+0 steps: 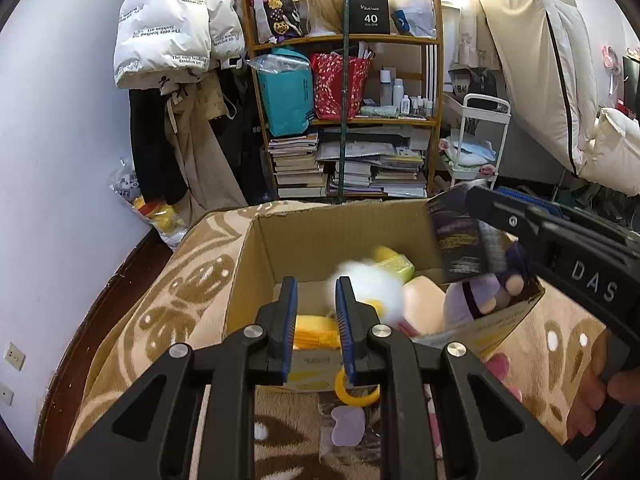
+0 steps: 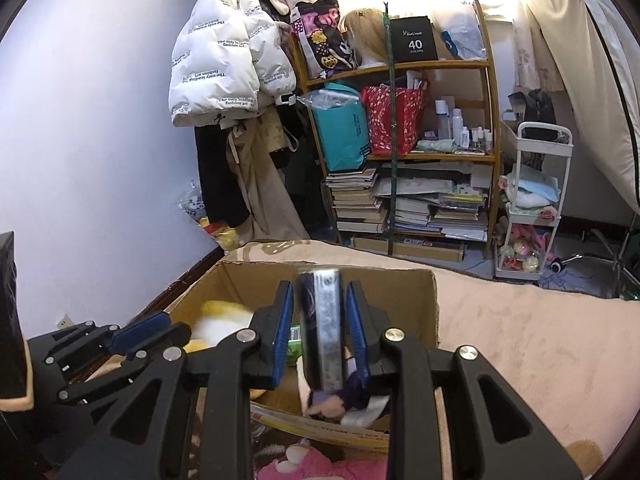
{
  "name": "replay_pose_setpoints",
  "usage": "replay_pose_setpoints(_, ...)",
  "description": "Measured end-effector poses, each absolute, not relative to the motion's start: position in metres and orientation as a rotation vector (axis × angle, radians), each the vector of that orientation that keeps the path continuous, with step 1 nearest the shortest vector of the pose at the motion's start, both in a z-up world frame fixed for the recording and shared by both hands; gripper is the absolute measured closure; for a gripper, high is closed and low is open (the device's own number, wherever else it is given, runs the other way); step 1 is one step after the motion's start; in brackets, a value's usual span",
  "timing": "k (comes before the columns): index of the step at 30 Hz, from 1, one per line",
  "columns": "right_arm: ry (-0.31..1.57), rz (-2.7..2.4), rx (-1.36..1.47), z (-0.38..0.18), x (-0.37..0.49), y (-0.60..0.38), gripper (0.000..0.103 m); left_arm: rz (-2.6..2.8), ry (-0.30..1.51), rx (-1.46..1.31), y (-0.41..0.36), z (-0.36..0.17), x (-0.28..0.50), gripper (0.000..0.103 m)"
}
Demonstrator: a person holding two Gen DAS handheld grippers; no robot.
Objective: Organize soft objects
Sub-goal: 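Open both tools to drop the white plush and tissue pack into the box, then withdraw both tools from the box toward the pink plush and clear bag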
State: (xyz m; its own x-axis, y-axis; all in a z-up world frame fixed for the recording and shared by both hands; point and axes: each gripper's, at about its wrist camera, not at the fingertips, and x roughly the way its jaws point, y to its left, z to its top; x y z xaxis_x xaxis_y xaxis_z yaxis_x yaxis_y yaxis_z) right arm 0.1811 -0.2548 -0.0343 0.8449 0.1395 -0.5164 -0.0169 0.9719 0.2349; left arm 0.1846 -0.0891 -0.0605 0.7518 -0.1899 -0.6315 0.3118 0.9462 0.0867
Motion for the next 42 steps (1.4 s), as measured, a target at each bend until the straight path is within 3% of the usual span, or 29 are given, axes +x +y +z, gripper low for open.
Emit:
replay_pose_setpoints(8, 0.562, 0.083, 0.23, -0.032, 0.18, -0.255, 0.073, -0.266, 0.664, 0.19, -0.083, -0.054, 0.172, 0.082)
replay_pose_setpoints(10, 0.563, 0.079, 0.221, -0.029, 0.176, -0.254, 0.064, -0.26, 0.664, 0.187, -0.079, -0.051, 0.167, 0.075)
replay_pose_setpoints(14, 0.549, 0.068, 0.22, -0.022, 0.162, -0.254, 0.054, -0.258, 0.658, 0.193, -0.075, -0.045, 0.16, 0.071)
replay_pose_setpoints(16, 0.548, 0.062, 0.22, -0.019, 0.154, -0.254, 0.041, -0.263, 0.662, 0.192, -0.073, -0.043, 0.155, 0.065)
replay_pose_setpoints(18, 0.544, 0.058, 0.22, -0.017, 0.145, -0.254, 0.038, -0.27, 0.662, 0.175, -0.071, -0.04, 0.15, 0.055)
replay_pose_setpoints(20, 0.548, 0.056, 0.215, -0.017, 0.14, -0.254, 0.036, -0.274, 0.655, 0.162, -0.068, -0.038, 0.142, 0.051)
replay_pose_setpoints(22, 0.558, 0.056, 0.211, -0.017, 0.132, -0.252, 0.025, -0.276, 0.654, 0.161, -0.067, -0.036, 0.136, 0.045)
replay_pose_setpoints(26, 0.573, 0.054, 0.206, -0.02, 0.12, -0.249, 0.022, -0.27, 0.661, 0.155, -0.064, -0.035, 0.127, 0.035)
replay_pose_setpoints(31, 0.592, 0.053, 0.214, -0.022, 0.108, -0.248, 0.005, -0.251, 0.674, 0.166, -0.062, -0.035, 0.116, 0.023)
replay_pose_setpoints(42, 0.638, 0.034, 0.235, -0.026, 0.088, -0.255, 0.004, -0.24, 0.713, 0.15, -0.049, -0.033, 0.099, 0.006)
